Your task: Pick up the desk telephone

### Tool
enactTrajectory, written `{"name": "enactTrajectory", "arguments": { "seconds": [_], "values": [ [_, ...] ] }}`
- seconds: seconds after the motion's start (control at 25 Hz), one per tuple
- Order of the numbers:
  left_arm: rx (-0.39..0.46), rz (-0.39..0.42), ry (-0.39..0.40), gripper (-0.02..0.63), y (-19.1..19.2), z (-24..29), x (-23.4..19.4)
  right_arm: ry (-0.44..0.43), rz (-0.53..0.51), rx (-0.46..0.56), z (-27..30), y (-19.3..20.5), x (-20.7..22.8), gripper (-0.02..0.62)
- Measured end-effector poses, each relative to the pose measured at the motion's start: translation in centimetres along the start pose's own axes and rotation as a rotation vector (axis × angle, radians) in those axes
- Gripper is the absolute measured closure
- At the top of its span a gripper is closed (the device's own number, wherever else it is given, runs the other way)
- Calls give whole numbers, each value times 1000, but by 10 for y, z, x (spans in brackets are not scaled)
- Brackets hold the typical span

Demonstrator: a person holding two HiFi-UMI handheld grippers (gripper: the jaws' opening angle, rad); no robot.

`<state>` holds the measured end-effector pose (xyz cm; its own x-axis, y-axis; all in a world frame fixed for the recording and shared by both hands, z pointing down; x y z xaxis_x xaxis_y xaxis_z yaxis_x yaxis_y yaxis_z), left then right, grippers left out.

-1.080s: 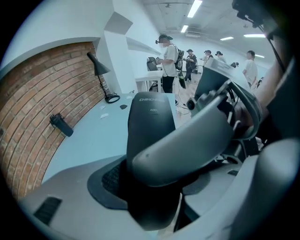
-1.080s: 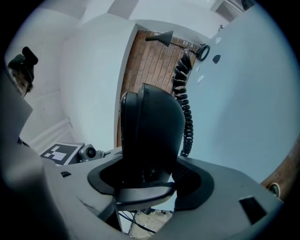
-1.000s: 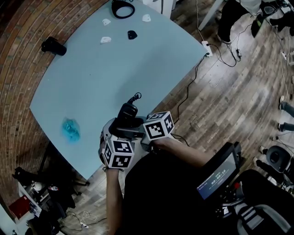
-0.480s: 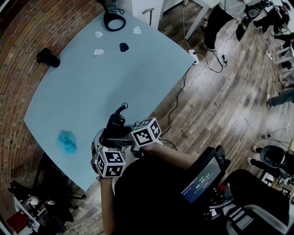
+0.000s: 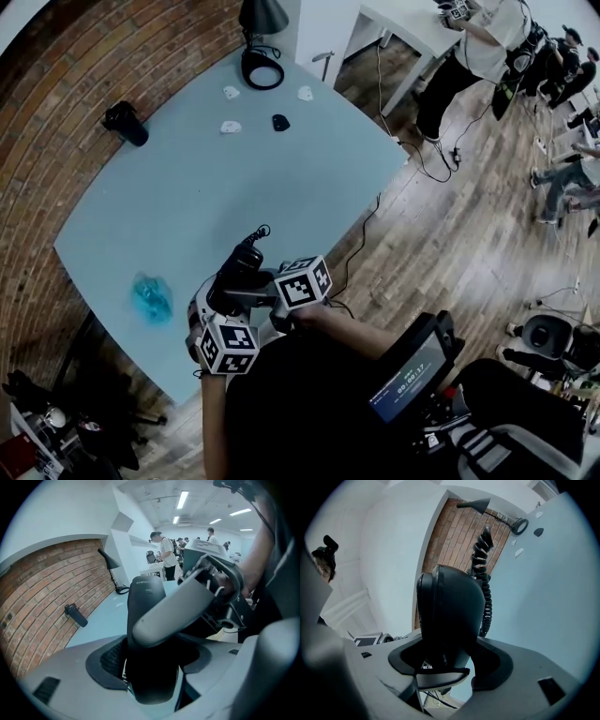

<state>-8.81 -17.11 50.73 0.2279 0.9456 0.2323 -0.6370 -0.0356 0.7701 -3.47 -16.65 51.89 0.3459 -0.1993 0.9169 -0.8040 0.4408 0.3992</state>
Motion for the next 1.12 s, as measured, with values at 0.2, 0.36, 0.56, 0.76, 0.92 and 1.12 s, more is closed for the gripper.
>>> {"name": "enactTrajectory", "arguments": {
  "seconds": [0.2,0.36,0.56,0.76,0.92,1.12],
  "values": [
    [23,19,0,288,25,-21,-13,21,11,46,14,-3,-4,314],
    [122,-57,-25,291,42,-36,-33,53,44,115,26,-12,2,314],
    [274,-83,-76,310,47,-65,-62,15,81,167,49,-12,-13,314],
    [447,-101,-127,327,42,-86,-79,0,59,209,65,-23,-25,314],
    [546,-148,-199,339,40,-104,-95,-11,101,280,75,-38,-33,314],
    [616,-260,-270,402,45,-127,-114,-30,95,341,84,-50,-45,314]
  ]
}}
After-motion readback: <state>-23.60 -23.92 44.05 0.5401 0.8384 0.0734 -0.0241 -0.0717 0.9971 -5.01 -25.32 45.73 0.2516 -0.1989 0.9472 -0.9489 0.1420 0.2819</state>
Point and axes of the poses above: the fingertips, and each gripper's own axes: z forward along the fingers, x to its right, y out of its underside, the point moved 5 cm from there along -z, backward along the fingers, and after that the axes turned 14 degrees about x, right-handed, at the moved point
